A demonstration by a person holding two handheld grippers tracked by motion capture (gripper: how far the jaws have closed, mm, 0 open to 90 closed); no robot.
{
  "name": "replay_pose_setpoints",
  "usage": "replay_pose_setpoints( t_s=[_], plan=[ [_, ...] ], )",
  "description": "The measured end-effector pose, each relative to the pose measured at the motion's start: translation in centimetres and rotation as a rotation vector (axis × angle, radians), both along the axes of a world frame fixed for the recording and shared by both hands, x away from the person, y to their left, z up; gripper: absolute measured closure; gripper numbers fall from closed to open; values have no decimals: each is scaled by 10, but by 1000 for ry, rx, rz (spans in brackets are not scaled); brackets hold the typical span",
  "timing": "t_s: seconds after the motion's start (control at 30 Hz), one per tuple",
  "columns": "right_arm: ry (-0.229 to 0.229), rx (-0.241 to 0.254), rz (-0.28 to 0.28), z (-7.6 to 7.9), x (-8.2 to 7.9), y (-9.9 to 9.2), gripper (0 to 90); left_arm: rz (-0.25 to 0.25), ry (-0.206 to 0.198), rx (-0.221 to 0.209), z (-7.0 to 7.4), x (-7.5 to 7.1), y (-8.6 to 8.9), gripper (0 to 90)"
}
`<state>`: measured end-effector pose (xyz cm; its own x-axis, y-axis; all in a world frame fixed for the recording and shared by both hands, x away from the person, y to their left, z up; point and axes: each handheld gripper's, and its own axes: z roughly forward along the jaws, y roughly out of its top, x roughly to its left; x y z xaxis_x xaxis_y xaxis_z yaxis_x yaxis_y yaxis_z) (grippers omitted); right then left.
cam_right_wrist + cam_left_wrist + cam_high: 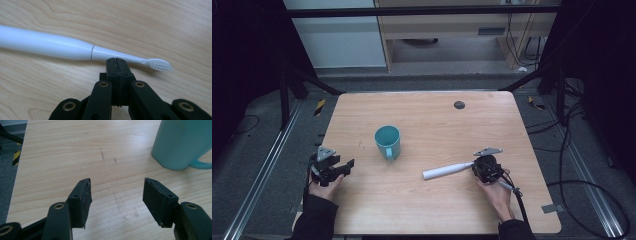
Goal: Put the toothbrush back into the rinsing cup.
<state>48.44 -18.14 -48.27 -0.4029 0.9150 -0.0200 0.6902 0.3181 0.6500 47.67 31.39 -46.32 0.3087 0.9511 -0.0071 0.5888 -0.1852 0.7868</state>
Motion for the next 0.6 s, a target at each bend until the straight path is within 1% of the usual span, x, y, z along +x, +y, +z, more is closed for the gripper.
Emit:
replay_pose_setpoints(
  t_s=[0.07,0.23,0.3,0.43,0.5,0.53,0.6],
  plan=[
    [-9,2,-4,0,2,0,900,0,-1,-1,0,0,0,395],
    [-8,25,-9,0,7,0,900,0,1,0,0,0,0,396],
    [-16,23,-4,0,10,1,900,-1,1,1,0,0,0,396],
    [-8,22,-8,-2,14,2,900,1,-1,-1,0,0,0,397],
    [-10,25,-10,-2,15,3,900,1,0,0,0,0,0,397],
    [-19,26,-6,-2,15,3,900,0,-1,1,0,0,0,397],
    [-17,29,-8,-2,16,3,900,0,-1,2,0,0,0,397]
  ],
)
